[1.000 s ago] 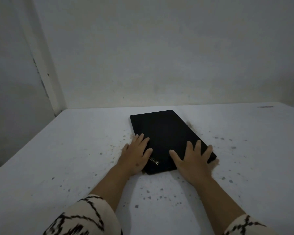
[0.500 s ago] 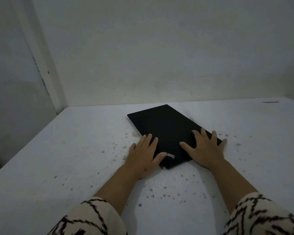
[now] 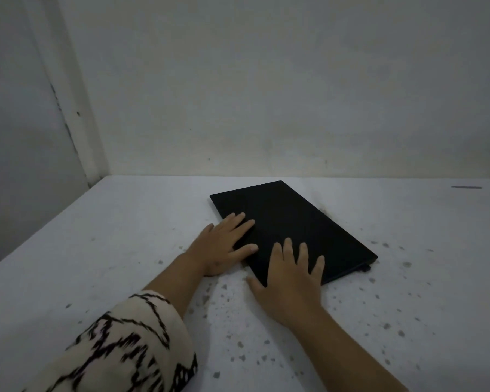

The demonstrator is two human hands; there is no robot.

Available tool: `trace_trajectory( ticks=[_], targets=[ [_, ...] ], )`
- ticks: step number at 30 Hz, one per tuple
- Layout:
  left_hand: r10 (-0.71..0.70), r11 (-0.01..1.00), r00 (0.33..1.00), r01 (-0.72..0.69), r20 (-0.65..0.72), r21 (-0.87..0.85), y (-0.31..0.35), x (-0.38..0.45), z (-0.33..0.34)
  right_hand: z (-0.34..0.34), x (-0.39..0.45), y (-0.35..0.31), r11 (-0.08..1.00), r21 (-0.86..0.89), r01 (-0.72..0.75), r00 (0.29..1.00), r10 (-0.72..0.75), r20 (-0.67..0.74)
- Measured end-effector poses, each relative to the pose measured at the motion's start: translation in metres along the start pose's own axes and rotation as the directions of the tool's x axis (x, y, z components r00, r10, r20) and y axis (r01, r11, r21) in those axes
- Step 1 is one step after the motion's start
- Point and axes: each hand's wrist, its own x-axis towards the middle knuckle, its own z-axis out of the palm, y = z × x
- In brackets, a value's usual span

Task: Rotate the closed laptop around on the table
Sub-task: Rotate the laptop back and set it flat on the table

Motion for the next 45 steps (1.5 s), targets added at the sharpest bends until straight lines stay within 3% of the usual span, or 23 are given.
trace_trajectory(
  ticks=[13, 22, 26, 28, 32, 36, 41, 45],
  targets=[
    [-0.023, 0.995, 1.000, 0.025, -0.020, 0.096, 0.011, -0.018, 0.005, -0.024, -0.004, 0.031, 0.980, 0.085, 0.177, 0.977, -0.186, 0.108],
    [0.039, 0.983, 0.998, -0.029, -0.049, 0.183, 0.026, -0.042, 0.008, -0.044, -0.012, 0.068, 0.958, 0.188, 0.216, 0.954, -0.249, 0.169],
    [0.045, 0.993, 0.997, -0.039, -0.056, 0.111, 0.022, -0.043, 0.002, -0.044, -0.013, 0.075, 0.952, 0.222, 0.213, 0.958, -0.248, 0.142],
    [0.043, 0.998, 0.996, -0.039, -0.082, 0.058, 0.017, -0.038, -0.005, -0.042, -0.014, 0.074, 0.965, 0.204, 0.165, 0.975, -0.191, 0.112],
    [-0.036, 0.998, 0.998, 0.038, -0.046, 0.043, 0.008, -0.021, -0.011, -0.034, -0.014, 0.063, 0.986, 0.151, -0.074, 0.995, 0.064, 0.073],
    [-0.166, 0.986, 0.986, 0.165, -0.025, -0.035, -0.005, -0.002, -0.015, -0.026, -0.014, 0.047, 0.921, 0.264, -0.286, 0.958, 0.276, 0.074],
    [-0.281, 0.959, 0.959, 0.279, -0.028, -0.052, -0.015, 0.018, -0.016, -0.022, -0.010, 0.050, 0.894, 0.355, -0.275, 0.956, 0.293, 0.002],
    [-0.312, 0.950, 0.944, 0.311, -0.107, -0.029, -0.015, 0.024, -0.014, -0.021, -0.007, 0.052, 0.866, 0.434, -0.247, 0.949, 0.308, -0.075]
  ],
)
